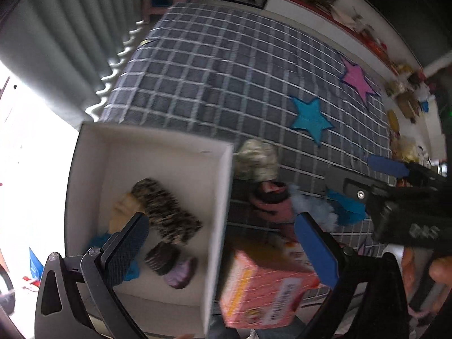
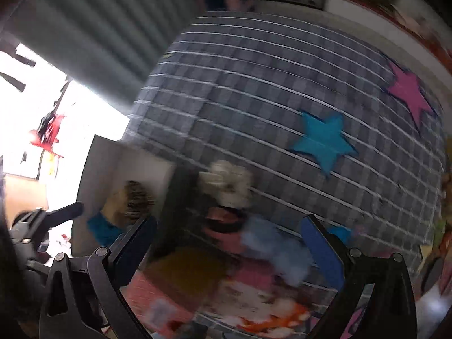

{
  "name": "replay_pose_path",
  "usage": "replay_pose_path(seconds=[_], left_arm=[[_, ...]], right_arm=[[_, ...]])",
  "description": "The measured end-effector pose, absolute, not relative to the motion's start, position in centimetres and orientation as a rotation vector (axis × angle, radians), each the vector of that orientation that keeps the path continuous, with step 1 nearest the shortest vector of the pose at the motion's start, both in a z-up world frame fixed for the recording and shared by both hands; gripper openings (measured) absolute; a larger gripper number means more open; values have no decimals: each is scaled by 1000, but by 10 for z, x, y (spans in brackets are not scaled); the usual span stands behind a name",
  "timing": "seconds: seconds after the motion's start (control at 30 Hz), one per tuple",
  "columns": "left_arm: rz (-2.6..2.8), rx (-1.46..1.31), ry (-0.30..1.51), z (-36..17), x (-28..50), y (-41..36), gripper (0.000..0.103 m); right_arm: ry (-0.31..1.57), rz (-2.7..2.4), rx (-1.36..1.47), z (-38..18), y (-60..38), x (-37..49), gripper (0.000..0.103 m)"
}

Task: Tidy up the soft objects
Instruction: 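Move both tools back over the remaining pile on the bed, then grasp the blue crumpled cloth with the left tool while the right tool grasps the pink foam block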

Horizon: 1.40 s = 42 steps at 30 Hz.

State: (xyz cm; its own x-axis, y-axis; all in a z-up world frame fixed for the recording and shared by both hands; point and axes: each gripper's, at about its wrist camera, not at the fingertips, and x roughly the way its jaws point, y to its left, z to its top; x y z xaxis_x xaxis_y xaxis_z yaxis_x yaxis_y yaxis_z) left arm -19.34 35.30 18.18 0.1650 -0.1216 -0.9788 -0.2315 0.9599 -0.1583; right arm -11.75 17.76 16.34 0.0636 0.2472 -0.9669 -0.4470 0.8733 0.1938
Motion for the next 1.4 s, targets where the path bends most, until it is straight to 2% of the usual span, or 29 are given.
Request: replay_pose_path(seconds=[0.43,0.67,1.0,1.4], left_arm=[[-64,-150,1551,153,-125,243,103],[-166,-16,1606,119,-124,152,103],[-158,52,1666,47,-115,78,103],[-71,146,1675,11,-102,63,103]], right_arm=[[1563,156,109,86,-10,-105,103],[1556,69,24,66,-73,-115,103],[1536,223,-176,34,-94,-140,103],[1484,305,-248,2,-80,-120,103]])
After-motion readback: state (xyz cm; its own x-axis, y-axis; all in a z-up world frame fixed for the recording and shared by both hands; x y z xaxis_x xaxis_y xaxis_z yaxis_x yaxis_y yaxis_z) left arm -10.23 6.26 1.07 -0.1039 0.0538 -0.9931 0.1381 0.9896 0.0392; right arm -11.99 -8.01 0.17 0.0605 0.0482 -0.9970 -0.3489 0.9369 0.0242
